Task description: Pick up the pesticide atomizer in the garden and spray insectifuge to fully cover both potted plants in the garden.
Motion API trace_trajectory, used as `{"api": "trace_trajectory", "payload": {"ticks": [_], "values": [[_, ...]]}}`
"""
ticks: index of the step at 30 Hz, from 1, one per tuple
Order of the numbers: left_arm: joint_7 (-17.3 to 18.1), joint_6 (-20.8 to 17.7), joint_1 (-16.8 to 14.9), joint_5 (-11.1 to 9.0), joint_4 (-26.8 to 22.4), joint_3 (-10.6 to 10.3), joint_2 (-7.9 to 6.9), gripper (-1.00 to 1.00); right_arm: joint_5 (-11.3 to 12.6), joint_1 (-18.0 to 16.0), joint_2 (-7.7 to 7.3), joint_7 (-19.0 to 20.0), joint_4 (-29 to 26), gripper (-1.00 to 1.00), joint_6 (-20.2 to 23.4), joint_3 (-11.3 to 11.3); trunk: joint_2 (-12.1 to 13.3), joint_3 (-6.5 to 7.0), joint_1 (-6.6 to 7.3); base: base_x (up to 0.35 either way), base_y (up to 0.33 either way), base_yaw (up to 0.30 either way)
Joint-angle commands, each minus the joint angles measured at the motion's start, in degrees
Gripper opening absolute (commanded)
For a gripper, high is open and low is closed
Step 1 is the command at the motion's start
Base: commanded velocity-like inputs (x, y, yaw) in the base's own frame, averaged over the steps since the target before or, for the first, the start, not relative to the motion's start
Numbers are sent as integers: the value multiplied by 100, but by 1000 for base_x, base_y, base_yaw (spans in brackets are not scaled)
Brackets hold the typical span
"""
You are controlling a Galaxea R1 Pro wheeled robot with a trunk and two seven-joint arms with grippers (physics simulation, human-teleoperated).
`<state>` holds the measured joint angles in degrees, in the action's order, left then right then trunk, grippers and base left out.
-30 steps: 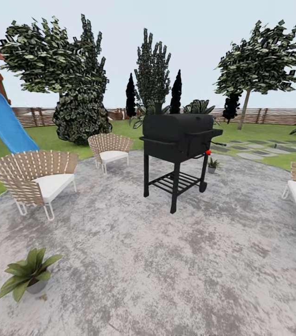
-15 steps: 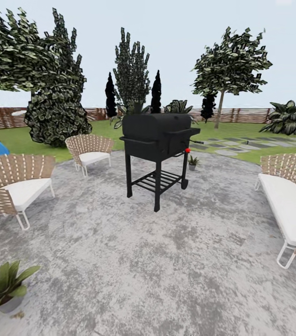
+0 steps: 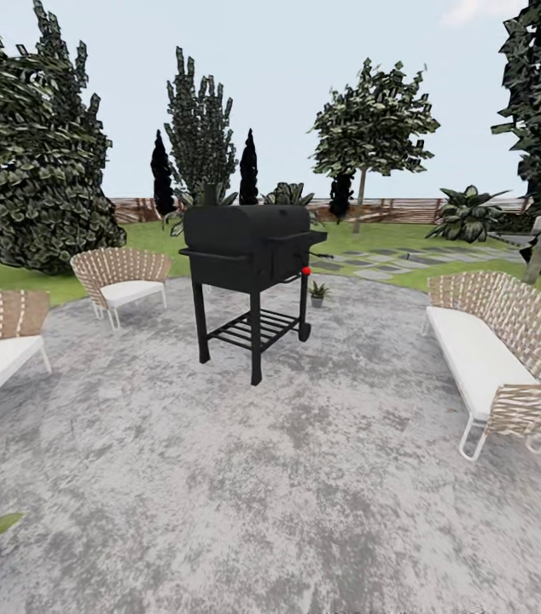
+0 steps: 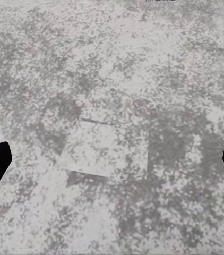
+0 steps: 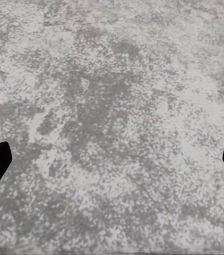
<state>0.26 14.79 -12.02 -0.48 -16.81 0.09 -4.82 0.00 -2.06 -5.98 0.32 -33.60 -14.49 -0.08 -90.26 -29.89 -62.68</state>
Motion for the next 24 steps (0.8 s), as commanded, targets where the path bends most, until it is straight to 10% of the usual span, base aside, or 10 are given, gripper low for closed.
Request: {"api": "trace_trajectory", "payload": {"ticks": [1, 24], "values": [[2, 20, -2, -5, 2, 0, -1, 100, 0, -5, 0, 3, 4, 100, -18, -1, -44, -20, -22, 0, 0, -286], [0, 20, -2, -14, 2, 0, -1, 100, 0, -5, 0, 3, 11, 100, -18, -1, -967, -318, -527, 0, 0, -277]]}}
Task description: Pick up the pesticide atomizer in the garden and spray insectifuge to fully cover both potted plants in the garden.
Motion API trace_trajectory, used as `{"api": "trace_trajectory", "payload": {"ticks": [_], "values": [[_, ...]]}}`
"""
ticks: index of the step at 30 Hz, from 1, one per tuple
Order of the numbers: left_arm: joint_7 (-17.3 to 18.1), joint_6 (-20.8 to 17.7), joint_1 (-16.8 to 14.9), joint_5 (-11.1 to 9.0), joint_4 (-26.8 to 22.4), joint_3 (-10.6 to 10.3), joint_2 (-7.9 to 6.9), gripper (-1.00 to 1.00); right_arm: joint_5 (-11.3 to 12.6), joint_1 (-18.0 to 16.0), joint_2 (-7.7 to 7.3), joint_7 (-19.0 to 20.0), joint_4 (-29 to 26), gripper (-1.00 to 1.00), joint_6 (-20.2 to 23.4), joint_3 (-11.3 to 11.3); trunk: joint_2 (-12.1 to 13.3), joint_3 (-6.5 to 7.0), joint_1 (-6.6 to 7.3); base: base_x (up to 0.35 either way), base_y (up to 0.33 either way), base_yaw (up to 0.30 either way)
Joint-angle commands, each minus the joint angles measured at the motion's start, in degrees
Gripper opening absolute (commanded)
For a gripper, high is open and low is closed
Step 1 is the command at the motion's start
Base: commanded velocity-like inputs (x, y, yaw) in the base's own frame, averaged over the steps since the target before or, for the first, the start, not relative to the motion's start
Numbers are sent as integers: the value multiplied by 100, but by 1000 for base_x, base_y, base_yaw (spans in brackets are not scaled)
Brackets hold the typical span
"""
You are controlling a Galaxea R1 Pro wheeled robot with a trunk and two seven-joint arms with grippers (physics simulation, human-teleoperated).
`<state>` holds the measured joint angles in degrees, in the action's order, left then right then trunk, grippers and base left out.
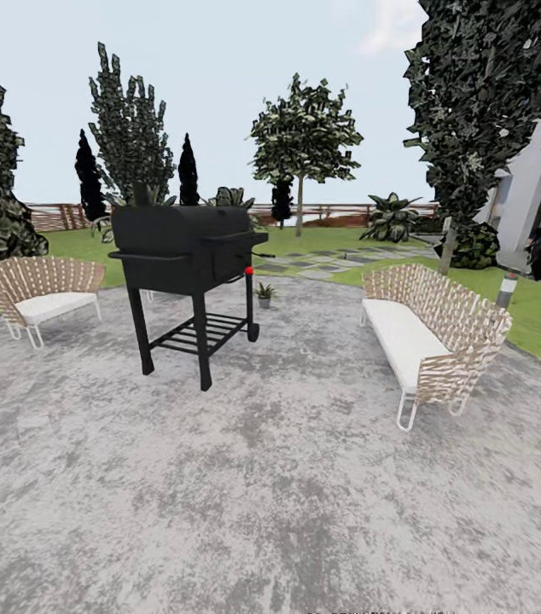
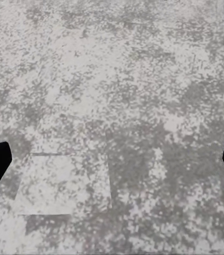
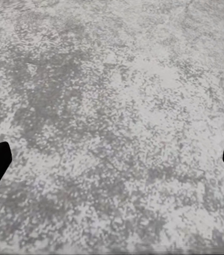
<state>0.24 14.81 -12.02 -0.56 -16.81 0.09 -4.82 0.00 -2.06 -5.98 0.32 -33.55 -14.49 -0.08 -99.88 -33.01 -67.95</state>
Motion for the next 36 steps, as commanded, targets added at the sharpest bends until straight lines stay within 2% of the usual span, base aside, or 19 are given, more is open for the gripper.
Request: {"api": "trace_trajectory", "payload": {"ticks": [1, 16, 27, 36], "values": [[3, 16, -2, -4, 2, 0, -1, 100, 0, -5, 0, 3, 4, 100, -18, -1, -44, -20, -22, 0, 0, -279], [3, 15, -2, -4, 2, 0, -1, 100, -7, -5, 0, 3, 4, 100, -18, -1, -646, -274, -351, 0, 0, -261], [0, 16, -2, -4, 6, 0, -1, 100, -20, -5, 9, 3, 6, 100, -18, 22, -1087, -471, -593, 0, 0, -6], [-6, 17, -2, -4, 7, 0, 0, 100, -33, -5, 79, -1, 4, 100, -26, 25, -1448, -633, -791, 0, 0, 169]]}}
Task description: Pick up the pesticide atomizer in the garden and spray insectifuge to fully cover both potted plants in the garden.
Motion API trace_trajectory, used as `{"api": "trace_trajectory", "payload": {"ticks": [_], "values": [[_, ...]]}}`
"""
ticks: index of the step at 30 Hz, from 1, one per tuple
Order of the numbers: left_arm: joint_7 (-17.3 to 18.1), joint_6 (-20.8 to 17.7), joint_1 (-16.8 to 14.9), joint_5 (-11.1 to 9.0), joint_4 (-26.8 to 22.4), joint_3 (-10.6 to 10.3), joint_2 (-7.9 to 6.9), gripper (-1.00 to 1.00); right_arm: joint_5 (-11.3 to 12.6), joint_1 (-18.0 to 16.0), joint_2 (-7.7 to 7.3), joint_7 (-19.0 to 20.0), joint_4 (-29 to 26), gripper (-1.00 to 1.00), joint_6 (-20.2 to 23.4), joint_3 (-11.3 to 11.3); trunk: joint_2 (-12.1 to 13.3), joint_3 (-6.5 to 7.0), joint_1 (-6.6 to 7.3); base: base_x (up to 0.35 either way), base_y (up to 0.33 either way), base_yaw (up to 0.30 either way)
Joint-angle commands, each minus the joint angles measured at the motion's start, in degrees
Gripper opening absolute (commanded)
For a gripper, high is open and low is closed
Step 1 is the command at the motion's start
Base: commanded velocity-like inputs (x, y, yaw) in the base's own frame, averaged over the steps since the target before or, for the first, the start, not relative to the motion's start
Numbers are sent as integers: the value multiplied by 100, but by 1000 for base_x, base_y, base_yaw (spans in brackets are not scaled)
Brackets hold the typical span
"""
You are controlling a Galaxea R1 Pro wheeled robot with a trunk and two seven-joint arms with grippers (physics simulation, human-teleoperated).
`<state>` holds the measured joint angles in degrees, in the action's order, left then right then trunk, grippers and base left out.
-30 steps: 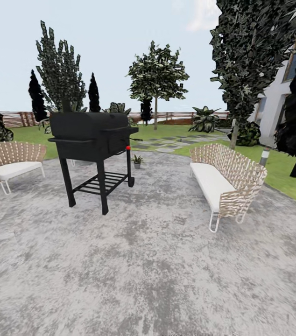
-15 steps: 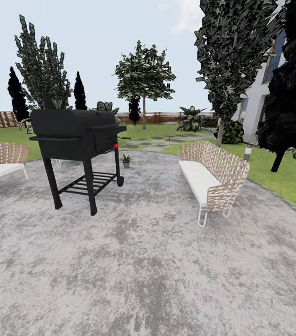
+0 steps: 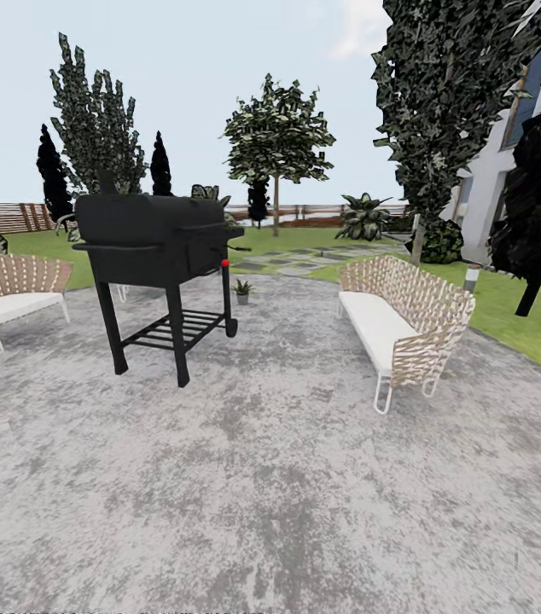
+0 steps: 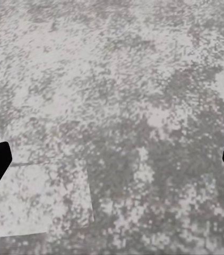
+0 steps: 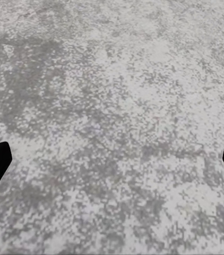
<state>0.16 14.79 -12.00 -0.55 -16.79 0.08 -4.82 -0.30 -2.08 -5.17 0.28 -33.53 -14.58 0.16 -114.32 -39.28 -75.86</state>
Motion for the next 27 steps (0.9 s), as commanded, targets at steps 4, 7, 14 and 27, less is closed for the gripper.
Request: {"api": "trace_trajectory", "payload": {"ticks": [4, 7, 14, 27], "values": [[1, 19, -4, -3, 5, 1, 2, 100, -10, -3, 6, 6, 22, 100, -18, 2, -164, -78, -88, 0, 0, 25], [1, 18, -4, -3, 2, 1, 5, 100, -13, -3, 7, 7, 253, 100, -29, 3, -285, -132, -153, 0, 0, 6], [2, 17, -4, -6, 0, 1, 3, 100, 4, -3, 7, 10, 402, 100, -43, -7, -325, -150, -175, 0, 0, 1], [6, 16, -4, 2, 0, 1, 8, 100, 30, -3, 112, 16, 400, 100, -40, -7, -325, -213, -175, 0, 0, 32]]}}
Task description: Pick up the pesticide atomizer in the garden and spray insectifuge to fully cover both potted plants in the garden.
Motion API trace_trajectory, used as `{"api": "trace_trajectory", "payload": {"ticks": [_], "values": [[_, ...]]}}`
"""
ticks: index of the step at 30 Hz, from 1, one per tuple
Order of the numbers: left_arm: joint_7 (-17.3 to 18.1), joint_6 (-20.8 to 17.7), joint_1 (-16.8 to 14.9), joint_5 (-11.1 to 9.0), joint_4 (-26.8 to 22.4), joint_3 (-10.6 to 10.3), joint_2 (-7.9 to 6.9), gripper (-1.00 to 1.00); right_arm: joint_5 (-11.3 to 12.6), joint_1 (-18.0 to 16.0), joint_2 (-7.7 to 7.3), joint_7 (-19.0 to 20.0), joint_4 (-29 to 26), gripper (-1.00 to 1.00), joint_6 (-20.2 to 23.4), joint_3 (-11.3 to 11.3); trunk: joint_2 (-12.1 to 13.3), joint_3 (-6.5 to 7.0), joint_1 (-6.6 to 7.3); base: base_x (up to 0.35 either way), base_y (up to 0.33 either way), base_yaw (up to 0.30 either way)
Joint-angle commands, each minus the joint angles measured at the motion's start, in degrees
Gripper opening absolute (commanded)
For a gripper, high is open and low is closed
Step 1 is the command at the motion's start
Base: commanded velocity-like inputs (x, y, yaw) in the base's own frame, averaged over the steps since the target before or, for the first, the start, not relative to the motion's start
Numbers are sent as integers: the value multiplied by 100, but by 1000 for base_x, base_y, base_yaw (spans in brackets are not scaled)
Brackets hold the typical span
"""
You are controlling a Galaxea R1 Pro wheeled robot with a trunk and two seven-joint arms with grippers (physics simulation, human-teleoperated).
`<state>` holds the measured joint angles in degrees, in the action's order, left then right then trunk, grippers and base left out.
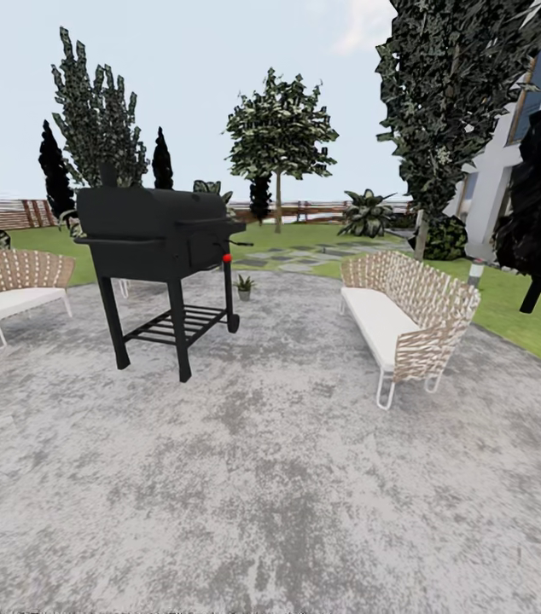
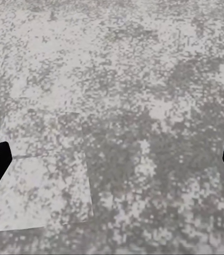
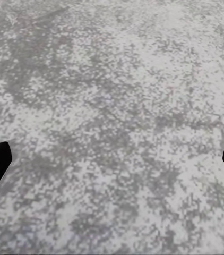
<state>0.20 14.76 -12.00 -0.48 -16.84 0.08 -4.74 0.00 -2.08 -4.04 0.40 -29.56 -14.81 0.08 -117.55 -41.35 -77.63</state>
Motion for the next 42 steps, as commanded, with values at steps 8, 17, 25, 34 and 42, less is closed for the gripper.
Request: {"api": "trace_trajectory", "payload": {"ticks": [8, 17, 25, 34, 42], "values": [[6, 18, -4, 4, 7, 1, -5, 100, 0, -3, 16, 4, 8, 100, -17, 1, -3, -75, 1, 0, 0, 70], [3, 18, -4, 4, 5, 1, -3, 100, 0, -3, 17, 4, 6, 100, -20, 1, -3, -154, 1, 0, 0, 70], [-2, 21, -4, 4, 6, 1, -2, 100, -27, -3, 10, 4, 34, 100, -22, 1, -3, -177, 1, 0, 0, 24], [1, 154, -19, 20, 11, -21, 9, 100, -40, -230, 119, 13, 267, 100, -107, -2, -3, -177, 1, 1, 0, 0], [0, 158, 17, 13, 4, -17, 9, 100, -15, -20, 40, 0, 21, 100, -3, -39, -3, -177, 1, 241, 0, 0]]}}
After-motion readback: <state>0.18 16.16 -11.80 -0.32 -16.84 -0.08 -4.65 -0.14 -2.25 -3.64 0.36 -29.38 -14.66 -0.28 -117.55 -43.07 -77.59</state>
